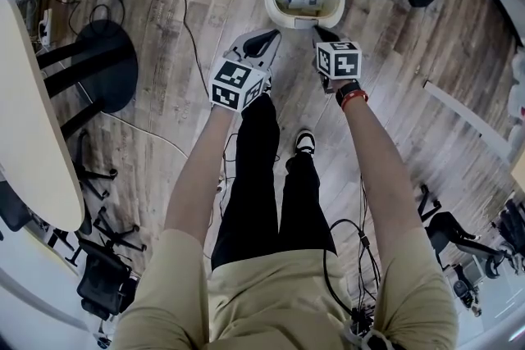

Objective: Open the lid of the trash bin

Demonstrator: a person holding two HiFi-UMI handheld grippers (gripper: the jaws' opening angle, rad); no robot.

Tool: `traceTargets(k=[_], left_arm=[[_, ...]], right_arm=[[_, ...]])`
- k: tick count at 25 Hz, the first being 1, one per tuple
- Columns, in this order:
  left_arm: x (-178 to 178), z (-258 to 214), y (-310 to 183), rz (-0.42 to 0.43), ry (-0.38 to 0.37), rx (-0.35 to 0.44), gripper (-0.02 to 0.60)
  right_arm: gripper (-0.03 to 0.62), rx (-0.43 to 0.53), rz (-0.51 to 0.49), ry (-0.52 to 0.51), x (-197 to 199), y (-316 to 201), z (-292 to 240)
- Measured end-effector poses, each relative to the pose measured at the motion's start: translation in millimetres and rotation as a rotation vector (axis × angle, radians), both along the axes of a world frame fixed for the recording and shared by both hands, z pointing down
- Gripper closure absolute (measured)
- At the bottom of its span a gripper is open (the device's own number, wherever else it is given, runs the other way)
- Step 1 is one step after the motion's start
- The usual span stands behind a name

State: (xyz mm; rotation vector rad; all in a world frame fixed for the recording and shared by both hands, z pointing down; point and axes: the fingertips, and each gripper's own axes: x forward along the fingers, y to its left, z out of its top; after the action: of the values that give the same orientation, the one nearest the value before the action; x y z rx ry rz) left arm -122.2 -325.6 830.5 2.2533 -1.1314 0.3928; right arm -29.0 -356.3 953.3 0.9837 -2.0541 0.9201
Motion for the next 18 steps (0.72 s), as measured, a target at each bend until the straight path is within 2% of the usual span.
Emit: traceTargets(k=[13,16,18], left_arm=[[-5,2,4,0.001,-0.002,-0.011,0.557],[-4,-5,7,0.005,-0.008,-0.004,0.557],[-3,-12,8,0.004,-0.015,0.004,0.557]], right_arm=[[0.58,0.008,-0.047,0.041,-4,-1,0],[0.58,-0.045,0.0,-0.006,-1,-2,-7],[0.58,-0.067,-0.004,-0.031,1,-2,-20]])
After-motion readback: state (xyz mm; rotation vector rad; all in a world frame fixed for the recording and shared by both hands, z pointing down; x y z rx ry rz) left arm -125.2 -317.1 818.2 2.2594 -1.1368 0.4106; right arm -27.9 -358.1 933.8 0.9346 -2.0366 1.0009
